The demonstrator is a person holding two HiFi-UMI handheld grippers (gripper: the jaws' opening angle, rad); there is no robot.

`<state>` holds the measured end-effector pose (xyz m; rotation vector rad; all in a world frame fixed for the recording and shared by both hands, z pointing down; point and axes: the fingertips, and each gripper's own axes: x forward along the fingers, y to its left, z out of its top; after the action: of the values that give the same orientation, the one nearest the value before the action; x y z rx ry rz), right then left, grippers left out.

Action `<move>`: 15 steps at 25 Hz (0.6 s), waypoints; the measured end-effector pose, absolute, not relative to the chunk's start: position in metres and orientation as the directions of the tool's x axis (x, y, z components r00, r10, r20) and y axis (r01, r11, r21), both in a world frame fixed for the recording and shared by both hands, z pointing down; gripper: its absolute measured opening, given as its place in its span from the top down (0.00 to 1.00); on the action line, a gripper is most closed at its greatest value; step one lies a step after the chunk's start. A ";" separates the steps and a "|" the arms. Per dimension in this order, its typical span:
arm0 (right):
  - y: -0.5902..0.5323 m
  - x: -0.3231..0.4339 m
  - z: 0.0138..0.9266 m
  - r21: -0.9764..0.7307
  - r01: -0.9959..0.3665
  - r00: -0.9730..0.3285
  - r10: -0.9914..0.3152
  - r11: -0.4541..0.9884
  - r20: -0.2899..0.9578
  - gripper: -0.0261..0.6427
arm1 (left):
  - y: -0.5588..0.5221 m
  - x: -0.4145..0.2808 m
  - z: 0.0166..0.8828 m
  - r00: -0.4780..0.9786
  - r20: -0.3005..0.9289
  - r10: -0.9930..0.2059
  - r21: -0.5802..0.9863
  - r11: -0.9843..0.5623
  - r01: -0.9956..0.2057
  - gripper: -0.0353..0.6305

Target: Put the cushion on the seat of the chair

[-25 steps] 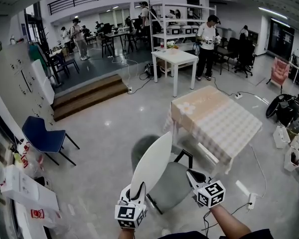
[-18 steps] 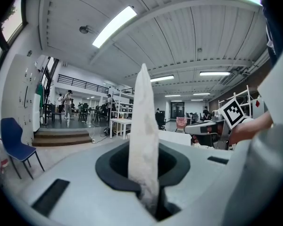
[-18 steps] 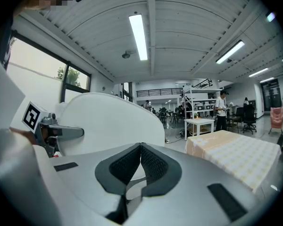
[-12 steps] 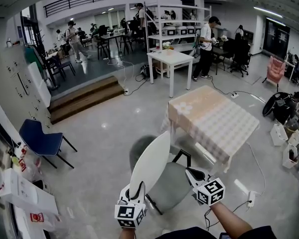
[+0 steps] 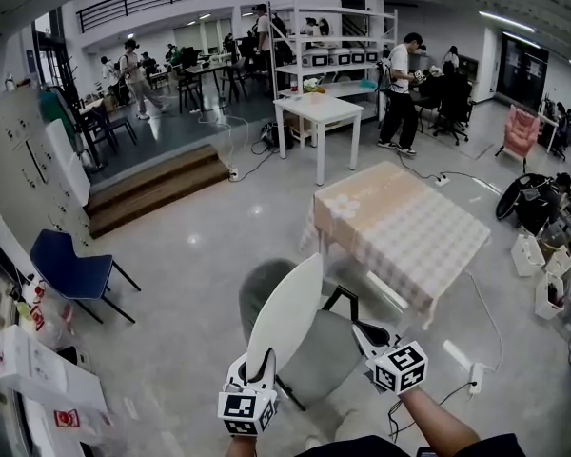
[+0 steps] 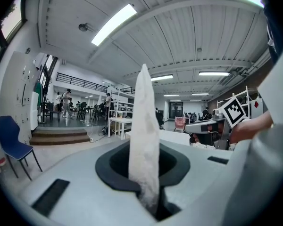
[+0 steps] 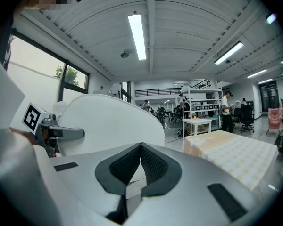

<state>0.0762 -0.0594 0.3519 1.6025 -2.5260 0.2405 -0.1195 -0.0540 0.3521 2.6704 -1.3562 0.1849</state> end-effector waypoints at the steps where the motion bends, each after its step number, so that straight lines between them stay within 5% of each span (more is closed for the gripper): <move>1: -0.060 0.078 0.353 -0.062 -0.907 -0.420 -0.885 0.417 0.202 0.93 | -0.055 -0.117 0.353 0.587 0.173 -0.791 0.071 -0.585 -0.808 0.86; 15: -0.074 0.107 0.357 -0.092 -0.895 -0.445 -0.870 0.436 0.214 0.93 | -0.076 -0.074 0.376 0.595 0.238 -0.768 0.080 -0.595 -0.800 0.86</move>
<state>0.1073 -0.0736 0.3575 1.5744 -2.5459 0.2891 -0.0742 -0.0758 0.3758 2.6433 -1.3115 0.2664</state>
